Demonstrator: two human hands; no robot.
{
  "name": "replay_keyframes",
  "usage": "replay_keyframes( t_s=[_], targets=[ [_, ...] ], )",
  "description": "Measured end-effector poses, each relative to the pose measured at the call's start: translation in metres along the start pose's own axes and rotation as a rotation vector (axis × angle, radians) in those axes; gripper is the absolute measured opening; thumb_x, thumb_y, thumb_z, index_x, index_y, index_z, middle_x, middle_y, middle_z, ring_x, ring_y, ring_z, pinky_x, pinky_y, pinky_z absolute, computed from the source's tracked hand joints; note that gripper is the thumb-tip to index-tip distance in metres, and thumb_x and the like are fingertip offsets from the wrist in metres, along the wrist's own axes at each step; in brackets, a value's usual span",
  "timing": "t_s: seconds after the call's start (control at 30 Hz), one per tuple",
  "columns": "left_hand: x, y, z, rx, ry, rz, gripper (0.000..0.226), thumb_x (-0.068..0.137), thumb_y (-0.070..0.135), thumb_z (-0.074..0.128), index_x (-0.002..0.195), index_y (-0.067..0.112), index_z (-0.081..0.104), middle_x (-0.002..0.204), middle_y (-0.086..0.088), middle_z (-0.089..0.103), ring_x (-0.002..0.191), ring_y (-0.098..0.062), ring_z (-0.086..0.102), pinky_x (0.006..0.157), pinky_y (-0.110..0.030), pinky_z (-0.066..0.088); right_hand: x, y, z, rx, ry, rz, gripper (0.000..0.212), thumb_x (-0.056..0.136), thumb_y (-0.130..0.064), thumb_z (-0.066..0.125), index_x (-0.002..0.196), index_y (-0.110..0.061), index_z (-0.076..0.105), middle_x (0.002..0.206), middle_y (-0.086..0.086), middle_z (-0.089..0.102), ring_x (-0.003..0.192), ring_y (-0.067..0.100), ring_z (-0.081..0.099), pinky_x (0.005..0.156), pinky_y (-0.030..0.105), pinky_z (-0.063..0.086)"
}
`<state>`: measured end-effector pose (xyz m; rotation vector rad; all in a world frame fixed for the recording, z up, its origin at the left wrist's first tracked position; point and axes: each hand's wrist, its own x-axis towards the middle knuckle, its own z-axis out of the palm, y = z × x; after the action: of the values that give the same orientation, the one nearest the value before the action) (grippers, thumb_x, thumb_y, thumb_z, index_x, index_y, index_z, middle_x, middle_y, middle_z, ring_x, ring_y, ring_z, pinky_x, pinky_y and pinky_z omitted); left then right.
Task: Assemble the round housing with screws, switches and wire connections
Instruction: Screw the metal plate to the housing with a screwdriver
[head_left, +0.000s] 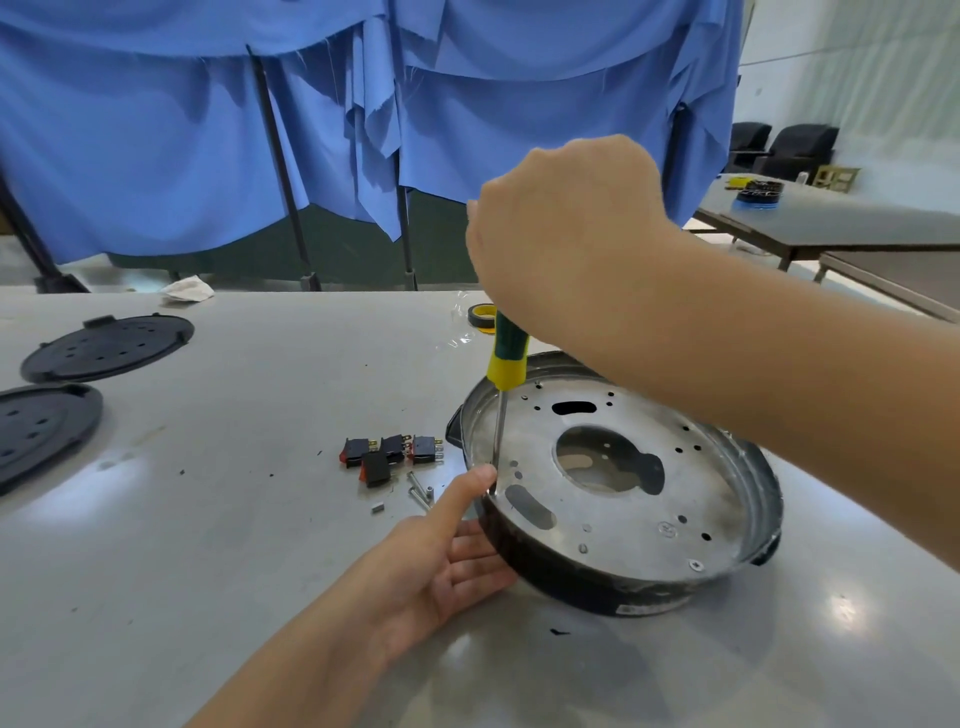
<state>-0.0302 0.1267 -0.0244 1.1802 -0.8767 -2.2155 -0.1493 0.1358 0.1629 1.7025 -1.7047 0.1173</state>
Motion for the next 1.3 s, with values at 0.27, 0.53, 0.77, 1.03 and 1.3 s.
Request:
replay_keyframes(
  t_s=[0.27, 0.53, 0.77, 1.03, 1.3],
  targets=[
    [0.001, 0.000, 0.000, -0.002, -0.002, 0.000, 0.076, 0.053, 0.046, 0.078, 0.104, -0.008, 0.061, 0.100, -0.027, 0.072, 0.097, -0.035, 0.070, 0.074, -0.036, 0.061, -0.008, 0.014, 0.004, 0.475, -0.052, -0.425, 0.024, 0.102, -0.024, 0.031, 0.111, -0.012, 0.048, 0.099, 0.002, 0.043, 0.070, 0.019, 0.044, 0.066, 0.026, 0.037],
    [0.000, -0.001, 0.000, 0.018, -0.015, 0.007, 0.083, 0.049, 0.049, 0.079, 0.107, -0.008, 0.061, 0.099, -0.024, 0.073, 0.093, -0.033, 0.072, 0.073, -0.034, 0.062, -0.011, -0.005, 0.012, 0.134, 0.234, -0.142, 0.029, 0.096, -0.023, 0.034, 0.069, -0.013, 0.036, 0.058, 0.004, 0.030, 0.042, 0.016, 0.009, 0.047, 0.024, 0.006],
    [0.003, -0.002, 0.000, 0.016, -0.006, 0.020, 0.083, 0.047, 0.048, 0.079, 0.105, -0.009, 0.060, 0.098, -0.025, 0.072, 0.092, -0.033, 0.072, 0.072, -0.035, 0.062, -0.003, -0.003, 0.014, 0.080, 0.101, 0.042, 0.029, 0.077, 0.001, 0.043, 0.056, -0.011, 0.027, 0.055, 0.002, 0.028, 0.050, 0.011, 0.024, 0.049, 0.022, 0.017],
    [0.000, -0.001, -0.003, 0.007, -0.036, -0.001, 0.085, 0.053, 0.050, 0.079, 0.112, -0.007, 0.055, 0.099, -0.025, 0.072, 0.091, -0.033, 0.073, 0.071, -0.035, 0.062, -0.004, 0.017, 0.027, 0.581, 0.087, 0.151, 0.043, 0.083, -0.056, 0.057, 0.078, -0.014, 0.047, 0.064, -0.002, 0.045, 0.058, 0.017, 0.043, 0.048, 0.025, 0.028],
    [0.000, 0.000, 0.001, 0.066, -0.066, -0.017, 0.081, 0.053, 0.048, 0.077, 0.113, -0.003, 0.057, 0.100, -0.026, 0.072, 0.091, -0.034, 0.072, 0.067, -0.034, 0.062, -0.033, 0.033, 0.049, 1.266, -0.135, 0.233, 0.047, 0.075, -0.047, 0.073, 0.092, -0.005, 0.058, 0.076, 0.011, 0.059, 0.060, 0.007, 0.057, 0.057, 0.014, 0.051]
  ],
)
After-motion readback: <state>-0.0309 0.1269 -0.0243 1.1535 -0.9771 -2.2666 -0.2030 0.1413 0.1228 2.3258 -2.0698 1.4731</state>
